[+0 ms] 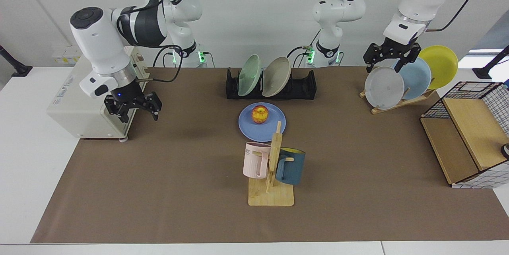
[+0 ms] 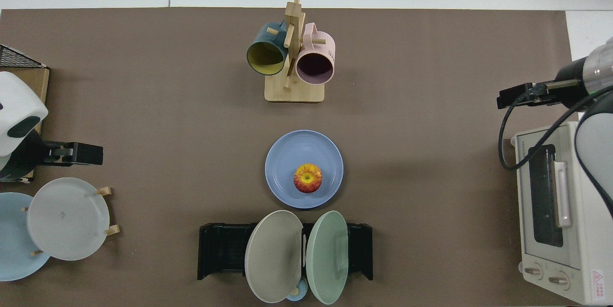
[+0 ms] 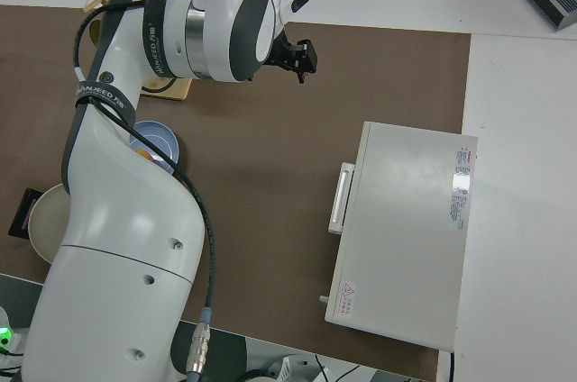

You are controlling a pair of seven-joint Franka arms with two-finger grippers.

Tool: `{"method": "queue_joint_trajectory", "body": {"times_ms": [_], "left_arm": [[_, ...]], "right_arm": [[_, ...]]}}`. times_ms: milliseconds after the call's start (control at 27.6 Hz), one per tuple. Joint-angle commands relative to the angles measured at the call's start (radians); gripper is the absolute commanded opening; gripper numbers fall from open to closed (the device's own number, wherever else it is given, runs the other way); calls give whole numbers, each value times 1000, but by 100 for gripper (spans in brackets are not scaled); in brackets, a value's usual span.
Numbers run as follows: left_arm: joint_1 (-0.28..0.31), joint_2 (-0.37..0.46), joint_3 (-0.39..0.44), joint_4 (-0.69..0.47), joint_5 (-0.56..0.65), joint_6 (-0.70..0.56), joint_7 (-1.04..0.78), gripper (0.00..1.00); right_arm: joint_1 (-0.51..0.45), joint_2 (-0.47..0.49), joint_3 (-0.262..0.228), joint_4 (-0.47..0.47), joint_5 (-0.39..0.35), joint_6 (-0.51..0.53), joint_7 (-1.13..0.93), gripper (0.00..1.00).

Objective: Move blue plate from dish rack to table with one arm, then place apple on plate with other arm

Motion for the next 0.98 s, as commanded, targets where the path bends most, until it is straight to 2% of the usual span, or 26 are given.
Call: {"method": "queue_joint_trajectory", "body": {"times_ms": [0,290,471,653,943], "left_arm": [[-2,-5,0,14,19,-15,0,100],[-2,-5,0,14,19,-15,0,100],[-2,-5,0,14,19,-15,2,100],[-2,-5,0,14,19,-15,0,100],[-2,-3,0,14,19,-15,0,100]], "right_arm": [[-2,-35,14,-40,-4,-20,71,100],[-6,-29,11,-33,-10,-17,77,100],[3,-29,12,-30,-59,-18,83,100],[11,-34,15,-30,-57,-20,150,100],[9,-40,15,-30,-54,-33,147,100]]}}
